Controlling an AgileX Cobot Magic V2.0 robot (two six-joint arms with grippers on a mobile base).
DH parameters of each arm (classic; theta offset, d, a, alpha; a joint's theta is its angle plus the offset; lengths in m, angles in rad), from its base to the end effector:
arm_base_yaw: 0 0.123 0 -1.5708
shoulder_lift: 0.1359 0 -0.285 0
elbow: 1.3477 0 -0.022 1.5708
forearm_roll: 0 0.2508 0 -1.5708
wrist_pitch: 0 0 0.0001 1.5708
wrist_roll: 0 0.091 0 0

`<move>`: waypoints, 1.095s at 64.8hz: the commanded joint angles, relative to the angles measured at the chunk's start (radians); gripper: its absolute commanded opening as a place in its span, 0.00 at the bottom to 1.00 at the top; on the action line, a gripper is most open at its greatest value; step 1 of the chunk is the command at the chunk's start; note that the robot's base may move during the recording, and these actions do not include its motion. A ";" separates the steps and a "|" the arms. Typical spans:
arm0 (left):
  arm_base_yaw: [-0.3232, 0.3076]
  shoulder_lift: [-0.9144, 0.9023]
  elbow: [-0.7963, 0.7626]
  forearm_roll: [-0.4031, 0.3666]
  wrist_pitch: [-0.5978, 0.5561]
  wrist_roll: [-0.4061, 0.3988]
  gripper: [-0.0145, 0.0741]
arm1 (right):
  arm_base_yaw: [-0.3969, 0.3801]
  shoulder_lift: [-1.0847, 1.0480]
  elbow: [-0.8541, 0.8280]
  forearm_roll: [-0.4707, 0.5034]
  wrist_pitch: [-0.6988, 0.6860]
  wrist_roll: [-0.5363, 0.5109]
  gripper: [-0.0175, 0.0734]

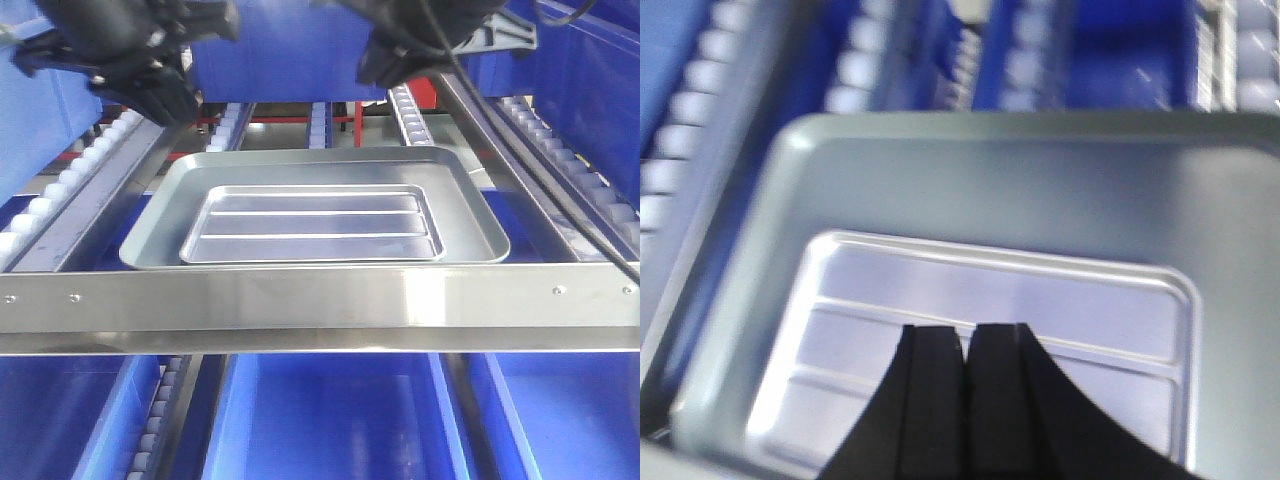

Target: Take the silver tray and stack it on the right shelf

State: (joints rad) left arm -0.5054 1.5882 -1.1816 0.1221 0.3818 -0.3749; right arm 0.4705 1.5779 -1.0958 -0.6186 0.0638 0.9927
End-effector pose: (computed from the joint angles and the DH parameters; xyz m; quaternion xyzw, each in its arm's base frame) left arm 0.3153 -0.1697 0.2882 0.1007 0.9006 -0.1389 0.3993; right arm 0.3247 0.1613 0.2895 -0.0305 0.8456 0.2043 0.4923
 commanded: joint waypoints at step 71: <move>-0.006 -1.330 0.920 0.132 -0.591 -0.004 0.06 | 0.000 -1.273 0.713 -0.157 0.015 -0.002 0.25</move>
State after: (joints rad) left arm -0.5054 0.2520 -0.2333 0.2621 -0.1368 -0.3749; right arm 0.4727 0.3008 -0.3554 -0.7657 0.1325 0.9940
